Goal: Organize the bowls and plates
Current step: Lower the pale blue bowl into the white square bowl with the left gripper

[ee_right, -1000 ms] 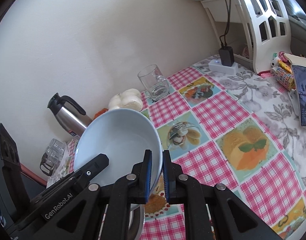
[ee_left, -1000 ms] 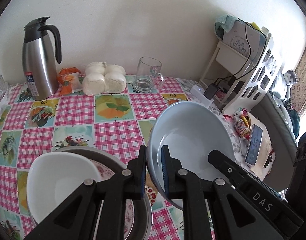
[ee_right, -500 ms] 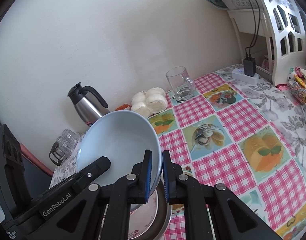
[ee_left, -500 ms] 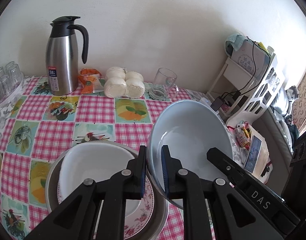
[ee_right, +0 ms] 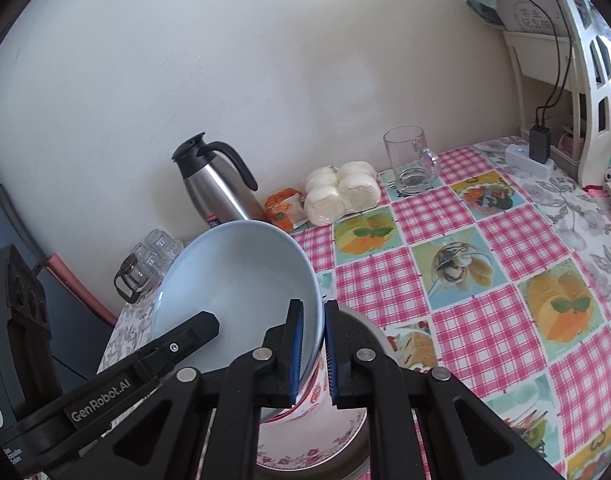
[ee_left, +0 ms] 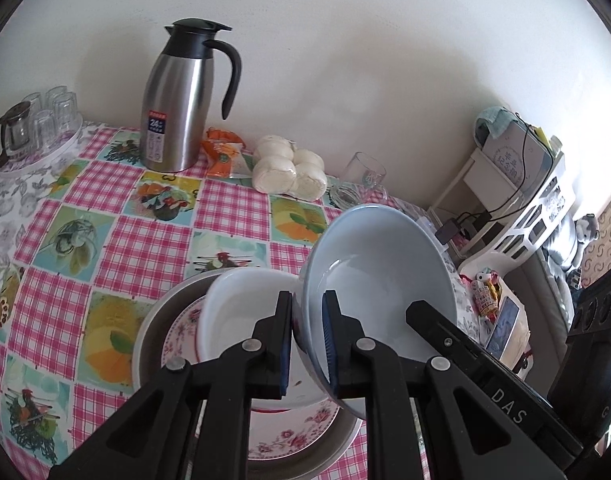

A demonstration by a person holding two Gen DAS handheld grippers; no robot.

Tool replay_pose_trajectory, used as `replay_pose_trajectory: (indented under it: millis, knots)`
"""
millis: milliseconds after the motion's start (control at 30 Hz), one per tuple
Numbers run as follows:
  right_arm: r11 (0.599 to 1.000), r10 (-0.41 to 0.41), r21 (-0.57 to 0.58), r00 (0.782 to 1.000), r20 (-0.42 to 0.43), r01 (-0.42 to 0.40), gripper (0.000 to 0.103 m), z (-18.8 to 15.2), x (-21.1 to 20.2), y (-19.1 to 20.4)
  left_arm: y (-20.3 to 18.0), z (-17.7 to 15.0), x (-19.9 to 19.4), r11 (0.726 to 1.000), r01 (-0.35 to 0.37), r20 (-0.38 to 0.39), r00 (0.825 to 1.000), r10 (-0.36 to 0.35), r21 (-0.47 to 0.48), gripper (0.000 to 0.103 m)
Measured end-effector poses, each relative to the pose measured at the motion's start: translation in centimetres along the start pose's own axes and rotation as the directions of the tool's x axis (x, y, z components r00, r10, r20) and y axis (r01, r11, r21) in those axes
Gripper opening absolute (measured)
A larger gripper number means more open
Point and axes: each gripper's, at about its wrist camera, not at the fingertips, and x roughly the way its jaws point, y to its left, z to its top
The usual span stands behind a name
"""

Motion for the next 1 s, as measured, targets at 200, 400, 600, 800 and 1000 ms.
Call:
replay_pose_trajectory:
  millis: [200,400,600,800,1000]
  knots:
    - [0.999,0.006,-0.036,1.0,-0.018,-0.006,0.011,-0.5,0.7,1.7,1.8,-0.3,-0.7,0.999,-0.009,-0.004,1.0,0.009,-0.04,0.015]
    - [0.998,0.005,-0.055,0.999,-0.052,-0.008,0.011,-1.1,1.7,2.9,3.3,-0.9,-0.6,0.997,-0.028,-0.027,0.999,0.026,-0.073,0.015]
    - [0.998,-0.004,-0.058,0.997,-0.081,-0.001,0.011,-1.6,2.7,2.9,3.9,-1.0,0.1,0.995,-0.03,-0.053,0.998,0.025,-0.09,0.015]
    - [0.998,-0.017,-0.054,0.995,-0.095,0.012,0.011,-1.7,3.4,2.6,4.0,-1.2,0.9,0.995,-0.04,-0.073,0.997,0.033,-0.095,0.015]
    - [0.999,-0.027,-0.049,0.996,-0.091,0.023,0.011,-1.6,4.0,2.2,4.2,-1.0,1.0,0.994,-0.04,-0.067,0.997,0.033,-0.101,0.021]
